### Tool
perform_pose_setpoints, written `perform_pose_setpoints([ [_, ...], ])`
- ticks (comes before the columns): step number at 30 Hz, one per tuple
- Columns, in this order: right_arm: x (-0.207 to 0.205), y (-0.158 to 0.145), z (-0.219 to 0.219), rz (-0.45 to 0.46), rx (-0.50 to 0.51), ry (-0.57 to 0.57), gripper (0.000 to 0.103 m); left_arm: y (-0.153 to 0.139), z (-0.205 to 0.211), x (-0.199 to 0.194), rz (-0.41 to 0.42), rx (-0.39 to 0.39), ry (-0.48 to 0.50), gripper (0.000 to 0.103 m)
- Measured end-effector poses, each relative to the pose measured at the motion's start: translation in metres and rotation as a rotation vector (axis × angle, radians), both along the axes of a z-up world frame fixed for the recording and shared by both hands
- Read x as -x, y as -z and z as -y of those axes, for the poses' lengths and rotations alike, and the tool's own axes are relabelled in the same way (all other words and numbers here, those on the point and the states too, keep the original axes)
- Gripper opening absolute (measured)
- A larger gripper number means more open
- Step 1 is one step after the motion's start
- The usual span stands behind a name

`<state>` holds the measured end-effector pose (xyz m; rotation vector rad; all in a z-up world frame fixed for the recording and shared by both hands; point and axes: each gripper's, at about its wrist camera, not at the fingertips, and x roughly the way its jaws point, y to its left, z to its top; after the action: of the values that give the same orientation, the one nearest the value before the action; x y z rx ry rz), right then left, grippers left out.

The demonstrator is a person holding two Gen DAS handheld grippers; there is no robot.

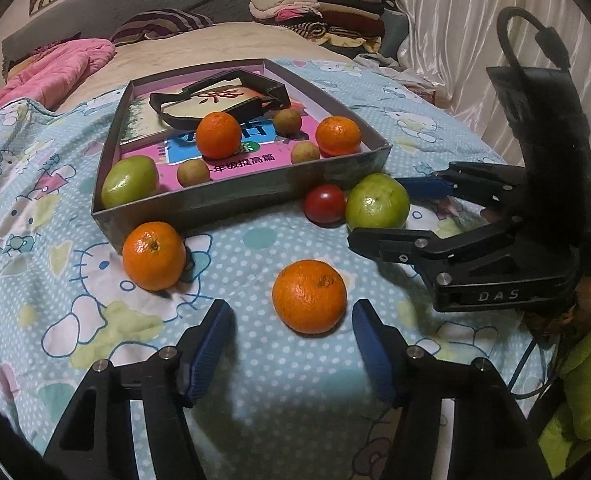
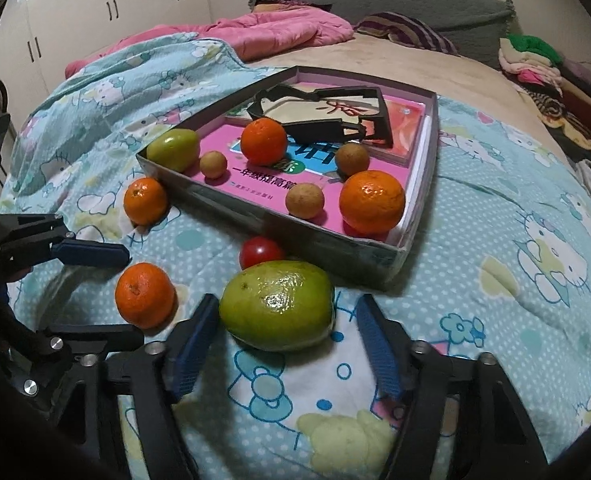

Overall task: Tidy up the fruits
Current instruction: 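Grasp the large green citrus with the right gripper while the left gripper grasps an orange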

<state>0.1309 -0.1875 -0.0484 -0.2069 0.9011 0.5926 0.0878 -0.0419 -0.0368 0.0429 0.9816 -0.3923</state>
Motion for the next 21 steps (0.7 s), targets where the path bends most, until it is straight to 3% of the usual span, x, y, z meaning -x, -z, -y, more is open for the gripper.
perform_pose_setpoints([
  [3,0.000,0.001,-0.001,0.001,-0.009,-0.013,0.057,0.001,0.001,-0.003,0.003,0.001,0.000,0.060],
  [12,0.002,-0.003,0.007,0.000,-0.057,0.002,0.057,0.006,0.008,-0.013,-0.006,0.042,-0.015,0.038],
  [21,0.009,-0.014,0.019,0.003,-0.108,0.051,0.057,-0.015,-0.010,-0.014,-0.006,0.084,-0.048,0.037],
])
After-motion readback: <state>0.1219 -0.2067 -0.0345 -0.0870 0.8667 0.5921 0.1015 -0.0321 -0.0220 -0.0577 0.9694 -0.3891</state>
